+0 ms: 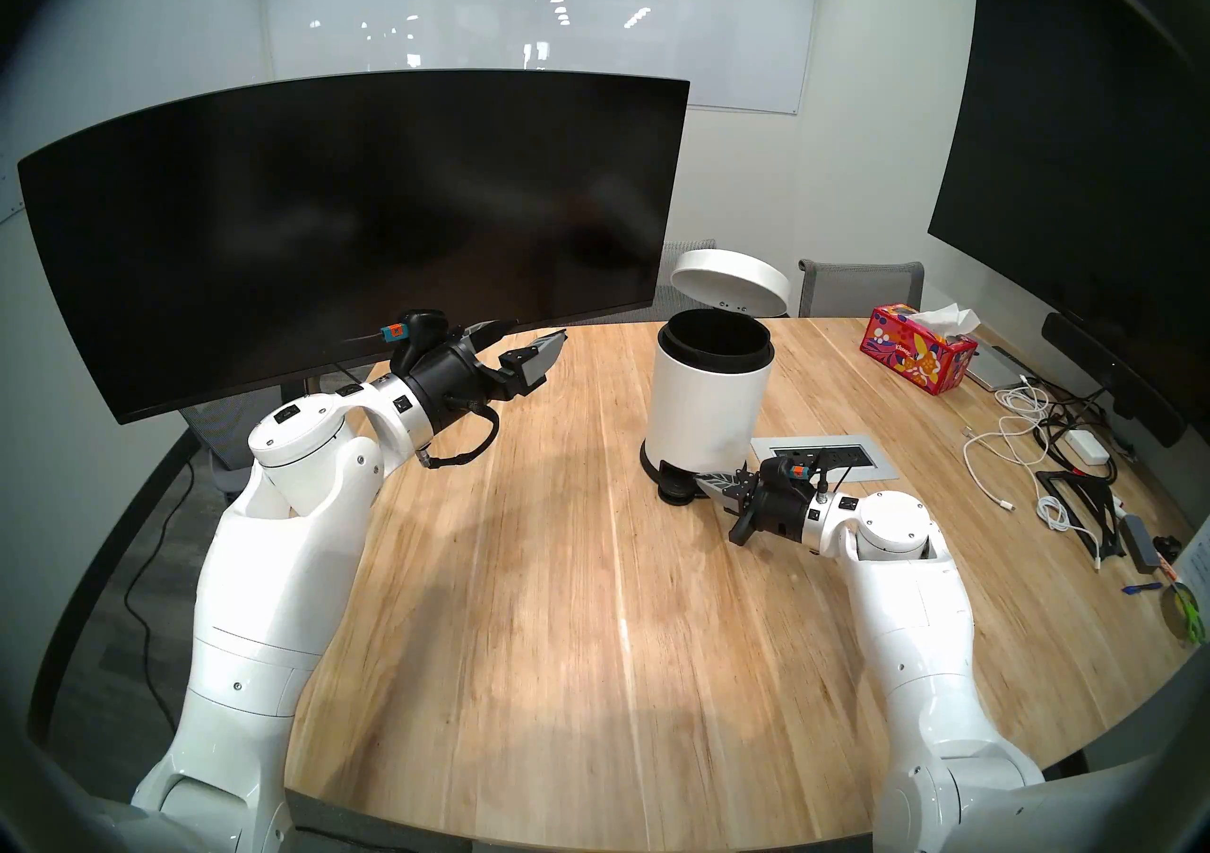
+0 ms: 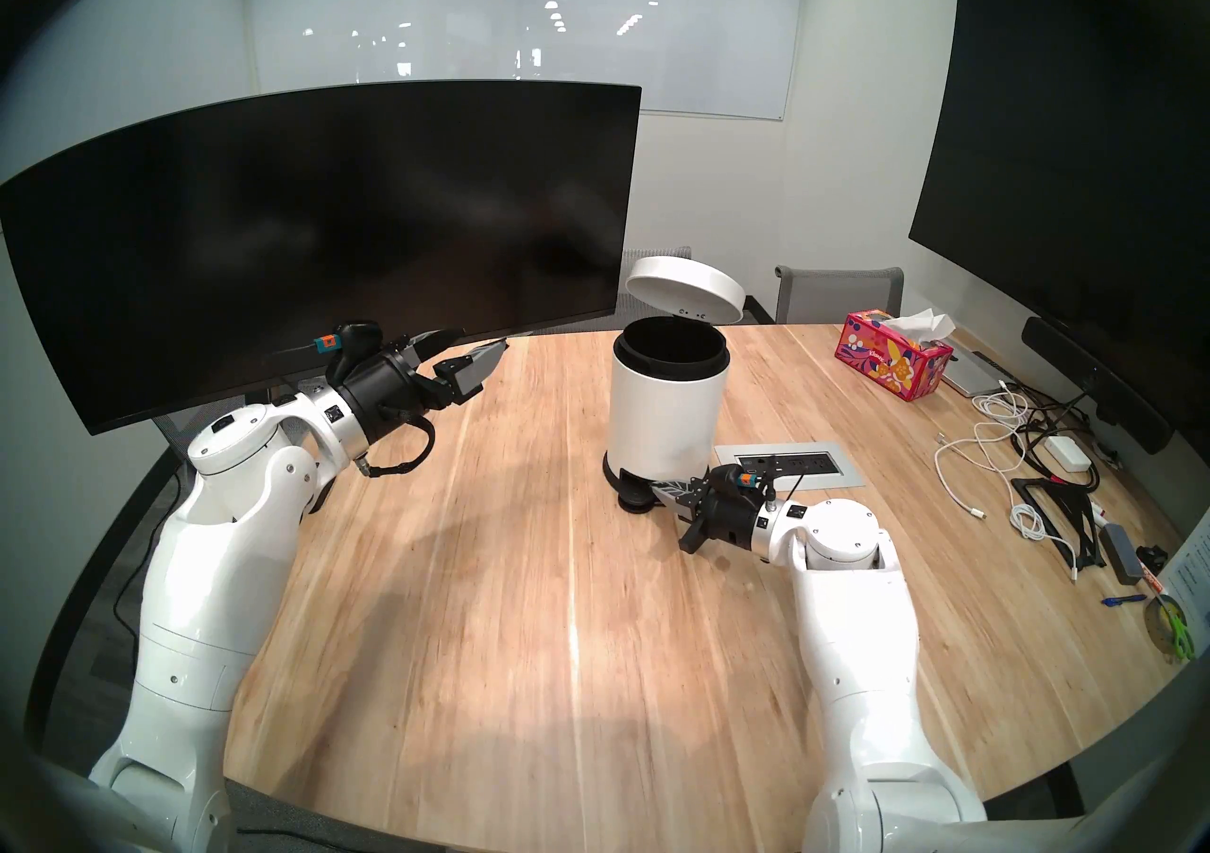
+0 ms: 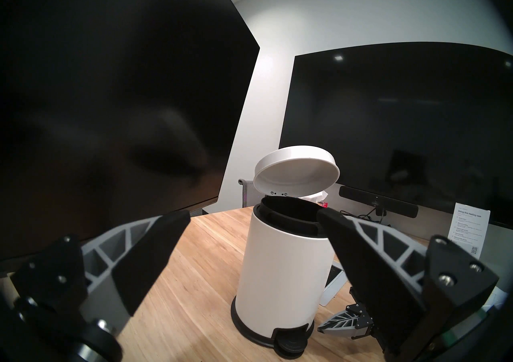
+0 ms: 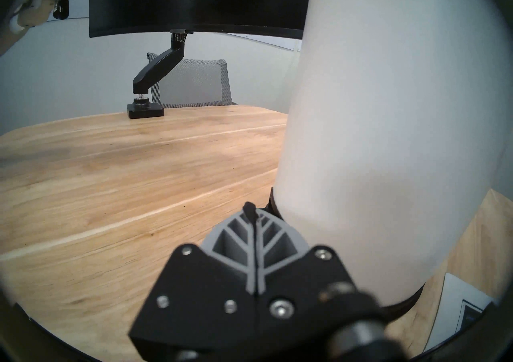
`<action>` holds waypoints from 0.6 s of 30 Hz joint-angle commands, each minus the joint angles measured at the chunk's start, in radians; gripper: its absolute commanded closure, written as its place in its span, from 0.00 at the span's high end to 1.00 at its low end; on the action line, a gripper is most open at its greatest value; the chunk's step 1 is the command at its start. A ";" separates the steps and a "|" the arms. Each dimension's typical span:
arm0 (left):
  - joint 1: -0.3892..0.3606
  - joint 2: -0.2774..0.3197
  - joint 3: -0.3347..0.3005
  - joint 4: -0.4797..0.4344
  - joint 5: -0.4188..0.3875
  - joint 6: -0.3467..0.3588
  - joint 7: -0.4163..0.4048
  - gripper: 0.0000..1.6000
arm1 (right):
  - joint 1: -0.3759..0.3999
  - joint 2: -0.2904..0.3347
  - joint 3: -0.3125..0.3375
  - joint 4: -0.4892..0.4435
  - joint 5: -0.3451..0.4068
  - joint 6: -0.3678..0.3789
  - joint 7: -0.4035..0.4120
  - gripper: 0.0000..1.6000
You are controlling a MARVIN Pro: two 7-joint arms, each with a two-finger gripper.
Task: Peel the sticky note off the monitor, open the trash can lid and drop the sticker into the trash can
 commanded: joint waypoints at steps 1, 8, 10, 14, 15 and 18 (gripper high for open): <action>-0.010 -0.001 -0.002 -0.022 0.002 -0.005 0.002 1.00 | -0.012 0.014 0.037 -0.084 0.030 0.027 0.019 0.00; -0.011 -0.001 -0.002 -0.021 0.002 -0.005 0.002 1.00 | -0.024 0.032 0.085 -0.128 0.041 0.058 0.034 0.00; -0.011 -0.001 -0.002 -0.021 0.002 -0.005 0.002 1.00 | -0.029 0.035 0.102 -0.143 0.045 0.067 0.036 0.00; -0.011 -0.001 -0.002 -0.021 0.002 -0.005 0.002 1.00 | -0.037 0.033 0.135 -0.173 0.056 0.079 0.032 0.00; -0.011 -0.001 -0.002 -0.021 0.002 -0.005 0.002 1.00 | -0.039 0.030 0.144 -0.181 0.059 0.081 0.026 0.00; -0.011 -0.002 -0.002 -0.021 0.003 -0.005 0.002 1.00 | -0.045 0.023 0.165 -0.208 0.064 0.096 0.022 0.00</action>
